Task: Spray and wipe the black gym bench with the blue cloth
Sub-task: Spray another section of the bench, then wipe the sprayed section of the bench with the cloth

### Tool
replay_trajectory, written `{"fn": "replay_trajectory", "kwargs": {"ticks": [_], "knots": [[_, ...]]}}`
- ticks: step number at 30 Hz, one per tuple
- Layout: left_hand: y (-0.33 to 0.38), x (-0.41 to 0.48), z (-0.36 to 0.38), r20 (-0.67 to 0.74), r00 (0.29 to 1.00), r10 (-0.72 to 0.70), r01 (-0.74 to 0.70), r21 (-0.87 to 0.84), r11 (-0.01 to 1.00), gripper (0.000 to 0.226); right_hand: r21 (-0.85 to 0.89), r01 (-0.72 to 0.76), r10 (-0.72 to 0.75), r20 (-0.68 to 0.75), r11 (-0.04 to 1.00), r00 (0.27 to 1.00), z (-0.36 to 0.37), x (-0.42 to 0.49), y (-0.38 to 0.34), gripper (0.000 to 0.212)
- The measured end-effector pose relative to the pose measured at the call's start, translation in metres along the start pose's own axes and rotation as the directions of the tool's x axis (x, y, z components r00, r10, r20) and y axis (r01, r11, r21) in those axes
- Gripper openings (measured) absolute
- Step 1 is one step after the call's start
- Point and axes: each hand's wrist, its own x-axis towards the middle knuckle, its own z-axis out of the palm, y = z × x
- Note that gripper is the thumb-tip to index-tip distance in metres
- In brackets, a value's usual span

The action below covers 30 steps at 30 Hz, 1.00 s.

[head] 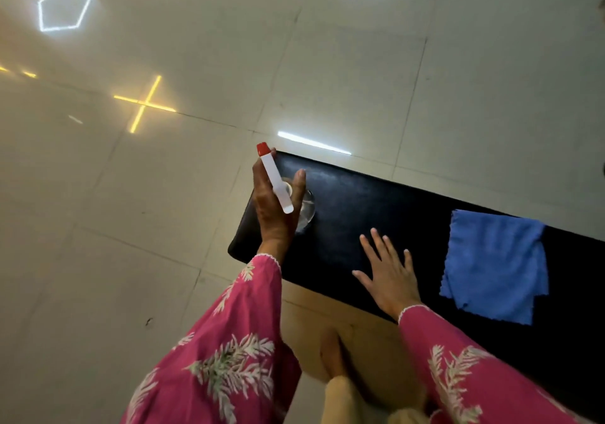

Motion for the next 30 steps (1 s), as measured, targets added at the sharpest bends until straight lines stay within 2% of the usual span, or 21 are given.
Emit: {"fn": "replay_trajectory", "kwargs": {"ticks": [5, 10, 12, 15, 18, 23, 26, 30], "knots": [[-0.005, 0.002, -0.002, 0.043, 0.999, 0.001, -0.001, 0.009, 1.0, 0.06, -0.008, -0.001, 0.001, -0.026, 1.0, 1.0, 0.002, -0.001, 0.001, 0.069], [-0.009, -0.003, -0.006, 0.088, 0.996, -0.027, 0.023, 0.043, 0.999, 0.09, -0.022, -0.009, 0.008, -0.055, 1.0, 0.998, 0.003, -0.003, -0.001, 0.064], [-0.015, -0.012, -0.007, 0.114, 0.989, -0.097, 0.093, 0.038, 0.995, 0.1, -0.013, -0.007, 0.006, -0.058, 1.0, 0.998, 0.003, -0.003, -0.001, 0.063], [-0.027, -0.04, -0.01, 0.112, 0.964, -0.239, 0.226, 0.121, 0.967, 0.107, -0.01, -0.001, 0.001, -0.043, 1.0, 0.999, 0.004, -0.007, 0.002, 0.062], [-0.026, -0.074, -0.008, 0.099, 0.927, -0.363, 0.347, 0.147, 0.926, 0.104, -0.014, -0.009, 0.009, -0.014, 1.0, 1.0, 0.004, -0.018, 0.004, 0.062], [-0.007, -0.122, 0.012, 0.156, 0.85, -0.502, 0.448, 0.285, 0.847, 0.096, 0.012, -0.065, 0.065, -0.05, 0.998, 0.997, -0.006, -0.041, 0.025, 0.061], [0.01, -0.144, 0.035, 0.248, 0.834, -0.493, 0.388, 0.371, 0.844, 0.086, 0.044, -0.103, 0.107, -0.096, 0.994, 0.99, -0.017, -0.056, 0.052, 0.062], [0.038, -0.169, 0.083, 0.491, 0.807, -0.329, 0.14, 0.382, 0.913, 0.074, 0.131, -0.185, 0.205, -0.158, 0.974, 0.966, -0.024, -0.078, 0.105, 0.062]]}}
